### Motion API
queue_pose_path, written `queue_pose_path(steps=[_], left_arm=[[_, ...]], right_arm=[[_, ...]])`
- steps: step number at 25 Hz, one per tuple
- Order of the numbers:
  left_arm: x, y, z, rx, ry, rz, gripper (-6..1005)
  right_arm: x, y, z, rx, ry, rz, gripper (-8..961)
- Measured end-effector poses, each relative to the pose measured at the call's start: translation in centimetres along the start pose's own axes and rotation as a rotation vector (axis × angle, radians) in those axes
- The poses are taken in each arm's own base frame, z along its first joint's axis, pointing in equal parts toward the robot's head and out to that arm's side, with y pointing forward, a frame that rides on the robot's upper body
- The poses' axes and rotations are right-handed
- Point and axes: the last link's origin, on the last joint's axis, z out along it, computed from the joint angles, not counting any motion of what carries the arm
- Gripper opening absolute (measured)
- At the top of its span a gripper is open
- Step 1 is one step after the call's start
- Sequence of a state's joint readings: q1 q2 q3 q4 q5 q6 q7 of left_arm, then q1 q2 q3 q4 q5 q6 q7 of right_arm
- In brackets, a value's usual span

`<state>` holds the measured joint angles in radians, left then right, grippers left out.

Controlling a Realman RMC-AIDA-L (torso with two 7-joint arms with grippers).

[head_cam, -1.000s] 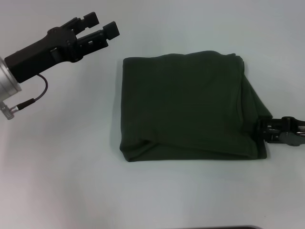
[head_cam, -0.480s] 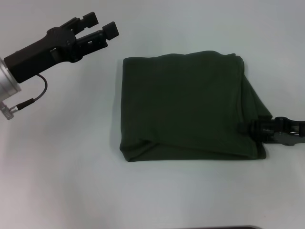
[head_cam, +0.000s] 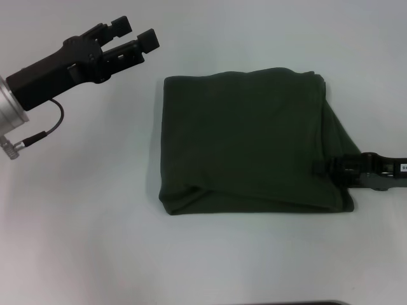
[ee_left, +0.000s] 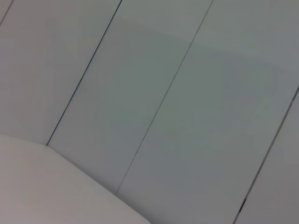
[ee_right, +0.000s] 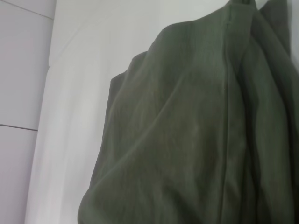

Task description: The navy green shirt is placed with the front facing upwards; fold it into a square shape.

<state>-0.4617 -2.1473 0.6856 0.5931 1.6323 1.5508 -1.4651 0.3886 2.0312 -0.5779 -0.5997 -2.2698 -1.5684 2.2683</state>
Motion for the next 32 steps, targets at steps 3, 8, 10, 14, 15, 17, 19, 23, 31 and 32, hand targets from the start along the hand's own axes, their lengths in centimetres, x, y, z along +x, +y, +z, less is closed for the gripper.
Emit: queue_pose_path(steps=[3,8,10,14,15,17,19,23,31,32], left_arm=[[0.0,0.0,0.0,0.000,0.000,0.000,948],[0.0,0.0,0.0,0.000,0.000,0.002,948],[0.0,0.0,0.0,0.000,0.000,0.002,948],[0.0,0.0,0.0,0.000,0.001,0.001,948],[0.0,0.0,0.0,0.001,0.001,0.001,948],[0.1,0.0,0.0,0.001,0.002,0.002,948],[0.1,0.0,0.0,0.001,0.002,0.003,948],[0.1,0.0,0.0,0.002,0.003,0.003,948],[0.1,-0.1,-0.1,0.003,0.004,0.003,948],[0.1,-0.1,-0.1,0.003,0.004,0.003,948]], right_arm=[[-0.1,0.1,0.2,-0.003,0.002,0.000,766],[-0.2,0.3,0.3,-0.014,0.002,0.001,745],[-0.1,0.3,0.4,-0.019,0.004,0.003,686],[-0.2,0.3,0.3,-0.020,0.002,0.004,567],[-0.2,0.3,0.3,-0.020,0.002,0.004,536],[-0.2,0.4,0.3,-0.021,0.003,0.004,475],[-0.2,0.5,0.4,-0.024,0.008,0.004,414],[-0.1,0.5,0.3,-0.033,0.009,0.000,274],[-0.9,1.3,0.1,-0.078,-0.019,-0.033,51],[-1.0,1.6,0.2,-0.088,-0.021,-0.041,44]])
